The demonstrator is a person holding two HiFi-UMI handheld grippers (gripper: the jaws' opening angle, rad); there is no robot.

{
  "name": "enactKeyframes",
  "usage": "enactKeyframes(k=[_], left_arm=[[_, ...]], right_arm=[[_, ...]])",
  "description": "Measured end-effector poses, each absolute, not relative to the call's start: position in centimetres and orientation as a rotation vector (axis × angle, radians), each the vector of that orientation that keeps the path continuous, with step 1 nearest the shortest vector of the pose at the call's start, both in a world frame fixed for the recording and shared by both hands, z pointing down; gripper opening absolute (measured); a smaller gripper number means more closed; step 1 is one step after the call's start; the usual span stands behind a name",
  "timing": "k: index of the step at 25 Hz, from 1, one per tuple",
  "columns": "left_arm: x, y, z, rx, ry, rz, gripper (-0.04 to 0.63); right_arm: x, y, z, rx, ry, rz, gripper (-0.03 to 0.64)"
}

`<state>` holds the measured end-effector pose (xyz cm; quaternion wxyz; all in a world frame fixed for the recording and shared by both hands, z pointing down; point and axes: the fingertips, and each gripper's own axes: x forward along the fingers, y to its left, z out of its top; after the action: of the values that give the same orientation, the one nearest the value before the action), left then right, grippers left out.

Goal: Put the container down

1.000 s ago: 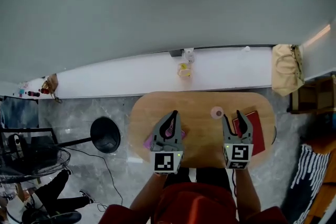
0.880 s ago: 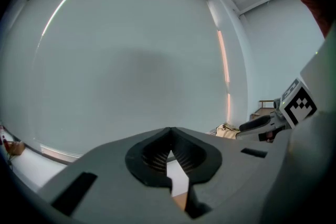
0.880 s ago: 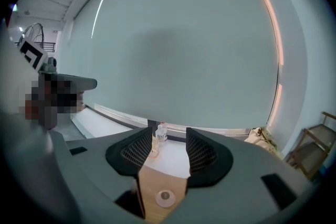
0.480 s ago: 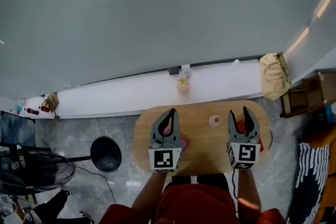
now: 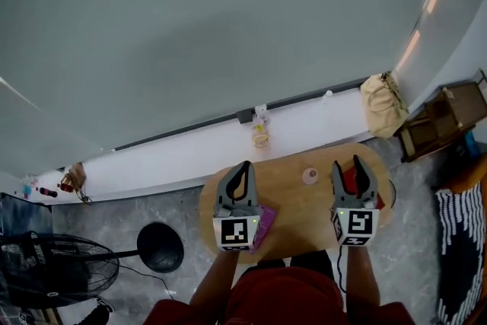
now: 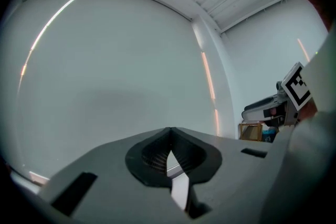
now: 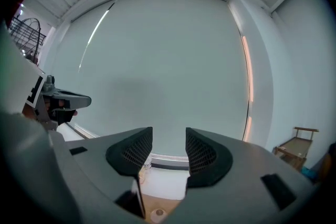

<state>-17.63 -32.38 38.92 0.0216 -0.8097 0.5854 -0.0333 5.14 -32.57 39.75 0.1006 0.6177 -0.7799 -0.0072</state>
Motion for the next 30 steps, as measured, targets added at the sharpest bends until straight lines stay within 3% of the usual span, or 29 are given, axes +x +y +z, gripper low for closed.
enactKeyframes(k=[22, 30], left_arm=[[-18.6, -30.3, 37.1, -2.480, 1.808, -0.065, 0.006], [-17.9, -29.8, 36.8, -2.495, 1.787, -0.040, 0.006]], right_arm=[[4.8, -30.6, 38.1, 1.848, -2.345, -0.072, 0.189], [5.4, -29.6, 37.9, 1.879, -2.321, -0.079, 0.095]])
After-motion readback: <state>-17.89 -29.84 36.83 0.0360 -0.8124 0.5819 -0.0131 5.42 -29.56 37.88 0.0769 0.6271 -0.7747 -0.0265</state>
